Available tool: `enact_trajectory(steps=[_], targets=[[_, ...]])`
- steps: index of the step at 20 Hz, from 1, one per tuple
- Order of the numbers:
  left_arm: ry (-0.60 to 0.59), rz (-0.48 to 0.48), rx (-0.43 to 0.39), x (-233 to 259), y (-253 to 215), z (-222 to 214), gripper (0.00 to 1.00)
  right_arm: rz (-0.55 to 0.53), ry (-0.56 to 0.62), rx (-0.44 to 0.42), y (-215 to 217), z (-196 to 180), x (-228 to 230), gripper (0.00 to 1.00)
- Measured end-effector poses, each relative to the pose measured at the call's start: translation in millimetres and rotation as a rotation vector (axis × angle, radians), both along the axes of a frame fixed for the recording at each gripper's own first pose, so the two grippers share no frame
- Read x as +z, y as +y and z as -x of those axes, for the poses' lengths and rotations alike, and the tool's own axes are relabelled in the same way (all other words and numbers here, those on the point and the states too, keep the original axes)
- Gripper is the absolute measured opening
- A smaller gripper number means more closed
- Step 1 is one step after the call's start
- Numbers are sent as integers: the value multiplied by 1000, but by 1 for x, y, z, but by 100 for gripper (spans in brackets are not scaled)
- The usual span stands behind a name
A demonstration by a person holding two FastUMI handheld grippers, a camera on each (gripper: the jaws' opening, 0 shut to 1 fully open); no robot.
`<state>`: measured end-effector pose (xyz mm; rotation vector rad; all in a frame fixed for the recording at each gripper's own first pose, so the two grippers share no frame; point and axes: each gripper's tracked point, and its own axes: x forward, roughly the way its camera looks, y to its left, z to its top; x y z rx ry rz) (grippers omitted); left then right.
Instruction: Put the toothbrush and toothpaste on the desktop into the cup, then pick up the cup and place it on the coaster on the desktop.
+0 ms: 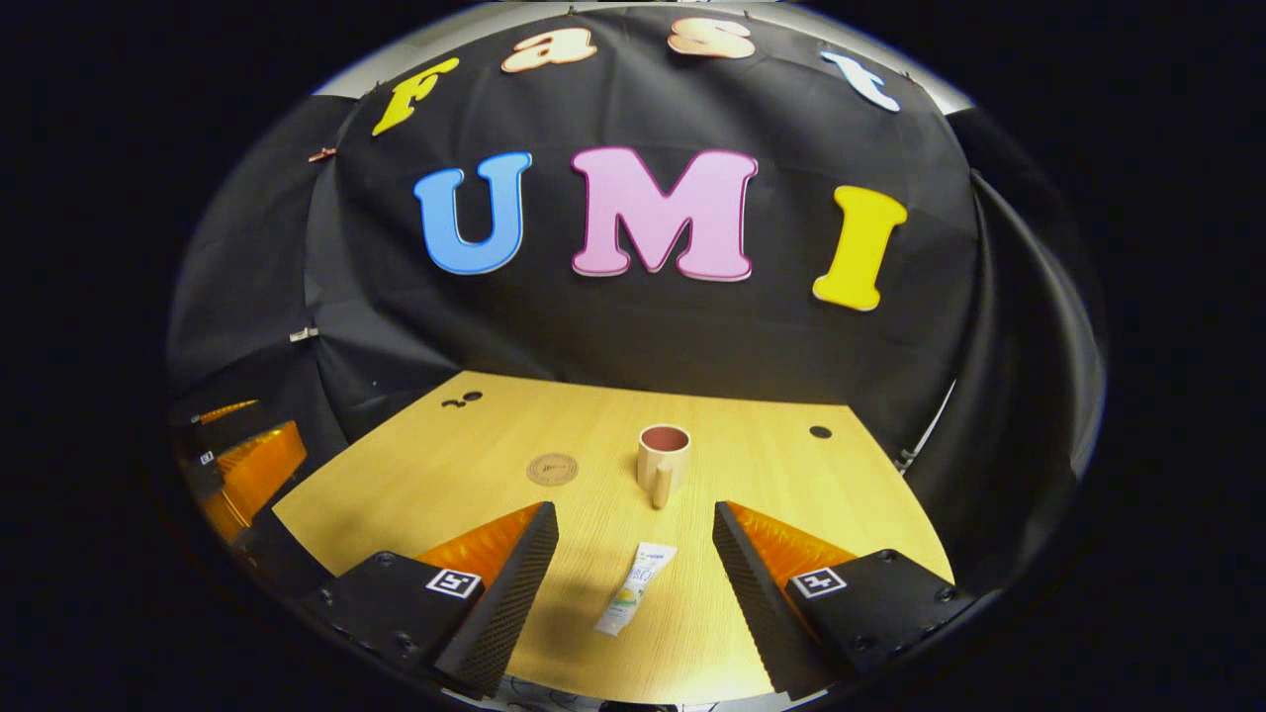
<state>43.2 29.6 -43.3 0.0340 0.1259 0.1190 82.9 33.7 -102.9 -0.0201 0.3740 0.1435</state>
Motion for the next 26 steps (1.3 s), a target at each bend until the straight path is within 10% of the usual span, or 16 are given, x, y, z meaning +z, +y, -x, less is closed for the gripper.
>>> enact_trajectory(steps=[9, 26], targets=[[91, 23, 157, -37, 17, -23, 97, 4, 312, 138, 17, -28, -92, 98], [311, 3, 278, -107, 27, -50, 96, 78, 692, 93, 1, -68, -239, 99]])
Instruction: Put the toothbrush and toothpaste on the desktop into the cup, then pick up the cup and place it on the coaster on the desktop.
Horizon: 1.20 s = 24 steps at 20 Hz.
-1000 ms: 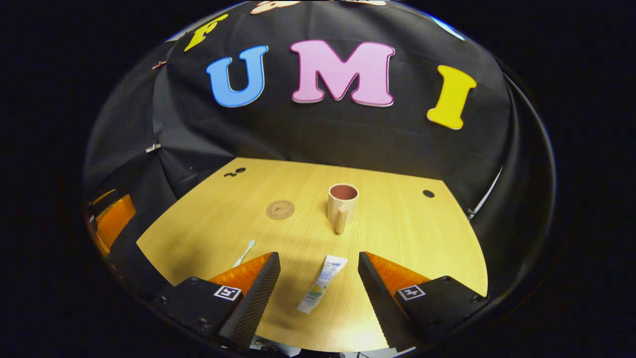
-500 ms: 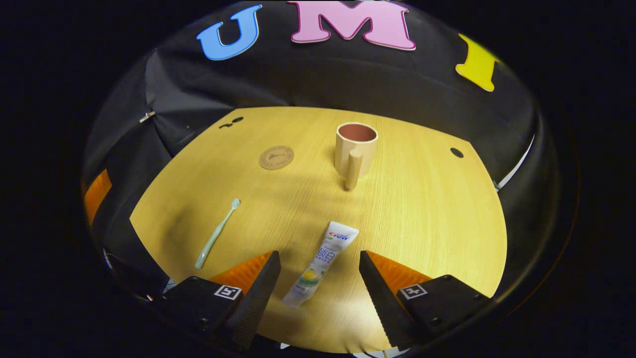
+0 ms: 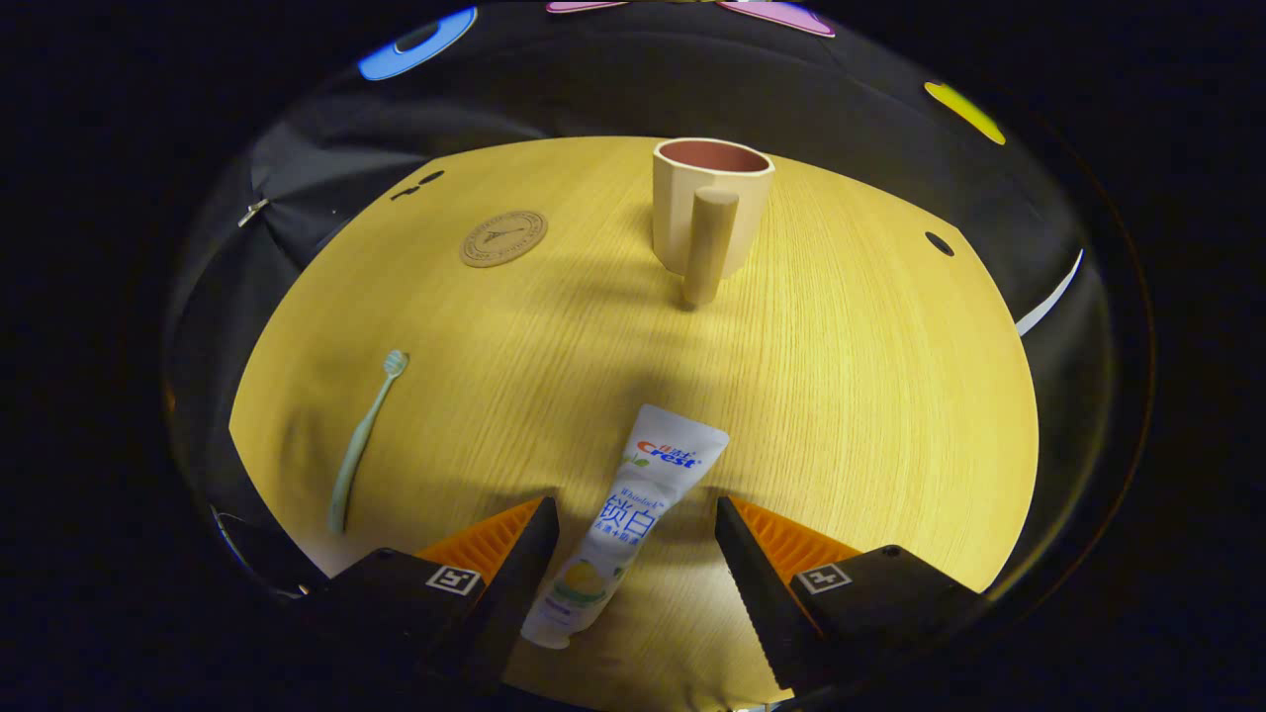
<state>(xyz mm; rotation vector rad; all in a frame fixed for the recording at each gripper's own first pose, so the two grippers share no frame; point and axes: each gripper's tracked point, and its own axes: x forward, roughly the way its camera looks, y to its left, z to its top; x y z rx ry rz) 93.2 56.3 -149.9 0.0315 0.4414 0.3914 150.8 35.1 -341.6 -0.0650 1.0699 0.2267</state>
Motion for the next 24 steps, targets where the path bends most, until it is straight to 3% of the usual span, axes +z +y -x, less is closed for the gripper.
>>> enact_trajectory(steps=[2, 3, 5, 6, 11, 12, 13, 14, 17, 19, 24], targets=[[13, -1, 3, -3, 1, -1, 96, 5, 13, -15, 0, -3, -3, 94], [22, -4, 9, -4, 1, -1, 96, -1, 3, -15, 3, -7, -4, 99], [28, -5, 19, -4, 2, -2, 96, 24, 5, -19, 2, -8, -5, 96], [30, 2, 13, -4, -1, -4, 97, 31, 13, -23, 4, -6, -5, 84], [36, -1, -36, -5, -12, -10, 99, 28, 18, 25, 14, 0, -7, 61], [38, 4, -47, -6, -15, -10, 99, 26, 19, 44, 16, 1, -8, 48], [41, 11, -55, -8, -18, -10, 99, 30, 25, 62, 15, 1, -8, 47], [45, 20, -61, -9, -20, -9, 99, 30, 30, 80, 16, 1, -8, 33], [70, 50, -74, -18, -25, -6, 99, 8, 48, 122, 16, 3, -9, 33], [108, 89, -85, -32, -27, -3, 99, -29, 55, 119, 15, 3, -7, 22], [237, 193, -126, -78, -22, -7, 99, -85, 70, 71, 6, 7, 1, 25]])
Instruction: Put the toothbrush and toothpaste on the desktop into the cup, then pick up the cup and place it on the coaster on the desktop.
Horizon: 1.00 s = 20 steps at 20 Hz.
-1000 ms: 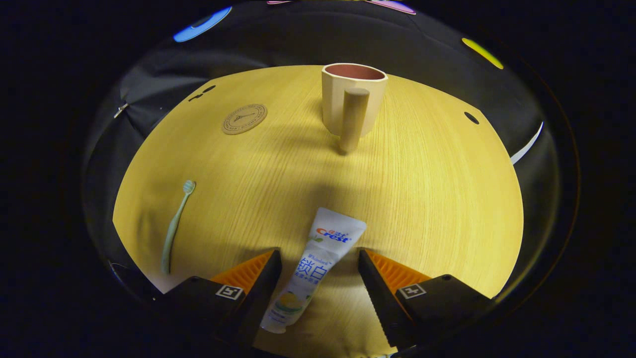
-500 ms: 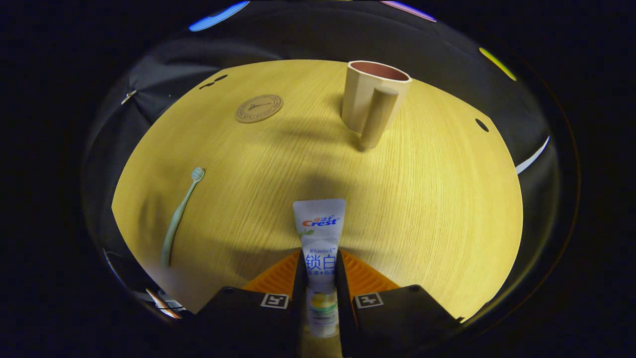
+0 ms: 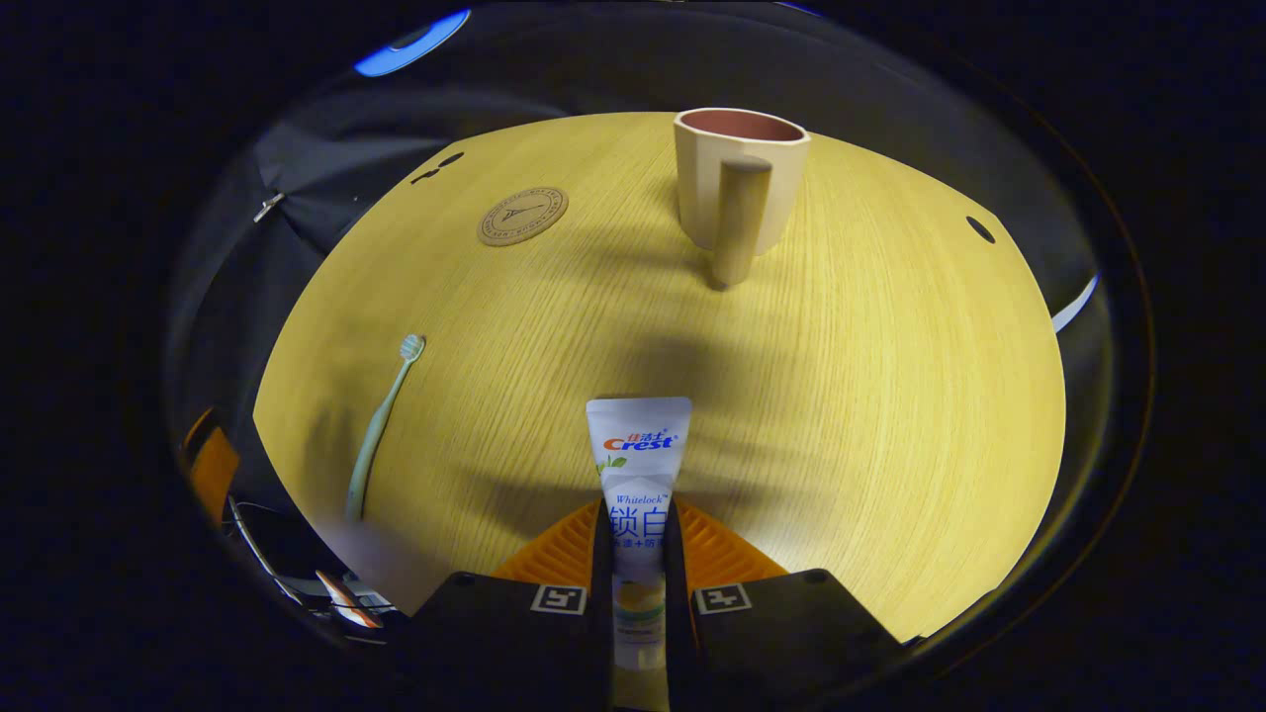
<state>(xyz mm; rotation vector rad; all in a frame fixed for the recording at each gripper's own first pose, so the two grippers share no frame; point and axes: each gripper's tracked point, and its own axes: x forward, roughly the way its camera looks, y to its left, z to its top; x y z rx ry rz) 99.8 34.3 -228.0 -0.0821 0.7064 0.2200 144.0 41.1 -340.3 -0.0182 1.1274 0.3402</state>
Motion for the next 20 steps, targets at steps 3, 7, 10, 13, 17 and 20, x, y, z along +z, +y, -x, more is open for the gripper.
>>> enact_trajectory(steps=[3, 7, 10, 13, 17, 20], targets=[[127, 10, -47, -35, 4, -5, 99, -25, -30, -20, -7, 3, 16, 25], [248, 60, -100, -66, -6, -21, 98, -86, -45, -74, -17, 13, 36, 25], [320, 48, -139, -86, -14, -30, 98, -110, -45, -97, -26, 20, 42, 25], [374, 40, -145, -101, -18, -33, 97, -104, -54, -102, -38, 24, 43, 25], [424, 6, -169, -111, -21, -35, 94, -111, -34, -112, -50, 33, 42, 24], [449, 44, -177, -115, -29, -37, 88, -115, -27, -117, -57, 36, 38, 25]])
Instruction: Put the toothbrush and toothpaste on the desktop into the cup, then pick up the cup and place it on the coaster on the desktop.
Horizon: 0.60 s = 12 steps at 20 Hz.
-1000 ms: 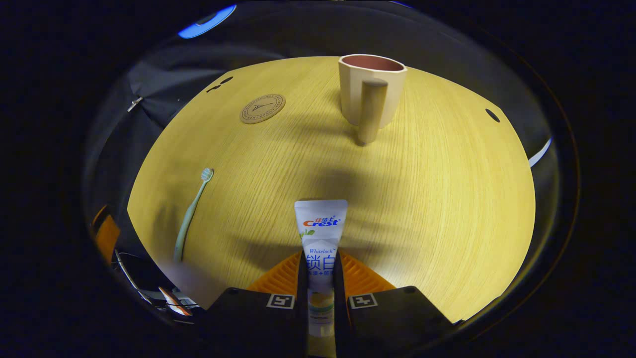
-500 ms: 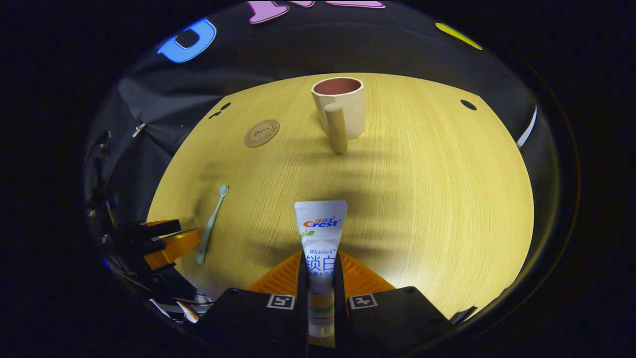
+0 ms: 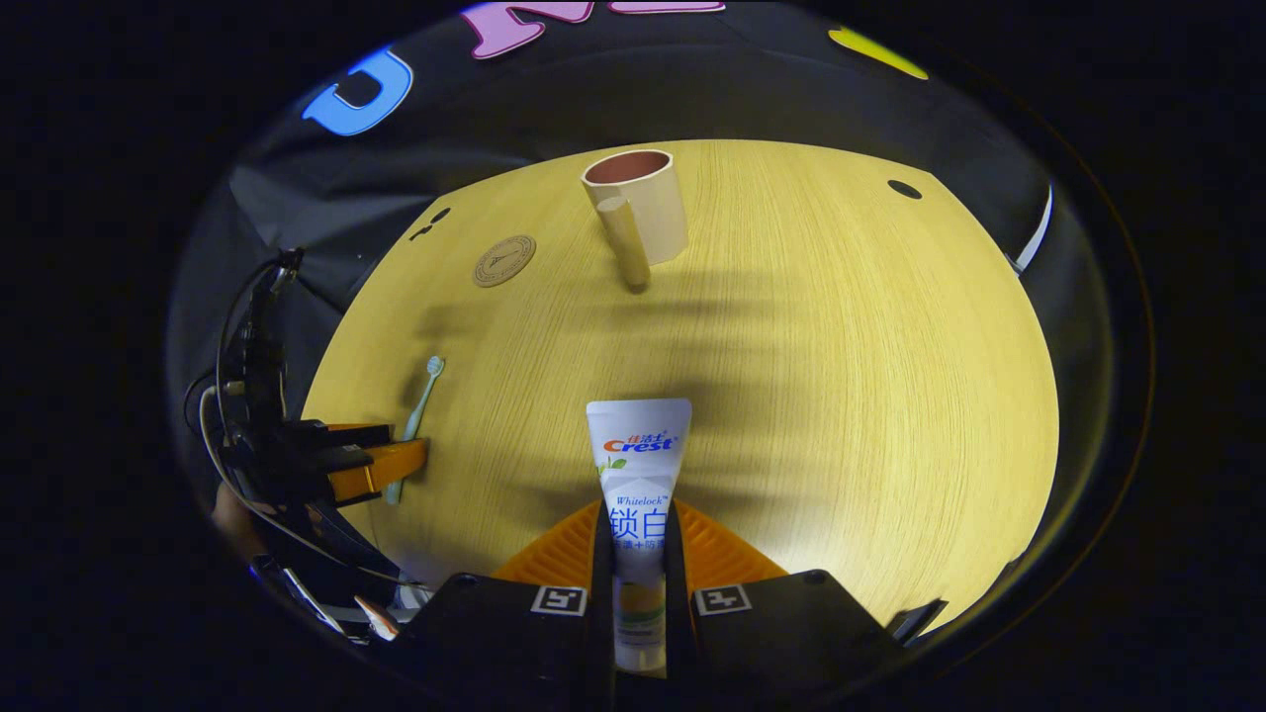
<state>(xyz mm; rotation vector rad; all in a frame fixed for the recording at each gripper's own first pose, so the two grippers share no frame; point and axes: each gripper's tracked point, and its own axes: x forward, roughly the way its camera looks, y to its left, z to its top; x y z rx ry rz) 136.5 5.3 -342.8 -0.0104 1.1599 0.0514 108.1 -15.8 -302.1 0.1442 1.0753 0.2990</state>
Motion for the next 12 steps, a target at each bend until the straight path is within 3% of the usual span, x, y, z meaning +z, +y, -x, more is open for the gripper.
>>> enact_trajectory(steps=[1, 6, 7, 10, 12], targets=[[10, 2, 2, 1, 0, 0, 82, 2, 2, -4, -3, 1, -1, 25], [121, 7, -27, 0, -1, 0, 77, -17, 15, -17, -7, 1, -6, 25], [140, 6, -38, 0, -3, -2, 67, -19, 15, -14, -8, 0, -7, 25], [168, 6, -63, -1, -6, -9, 24, -26, 14, -5, -7, 1, -7, 25], [176, 2, -75, 0, -6, -9, 16, -30, 8, -1, -6, 0, -6, 25]])
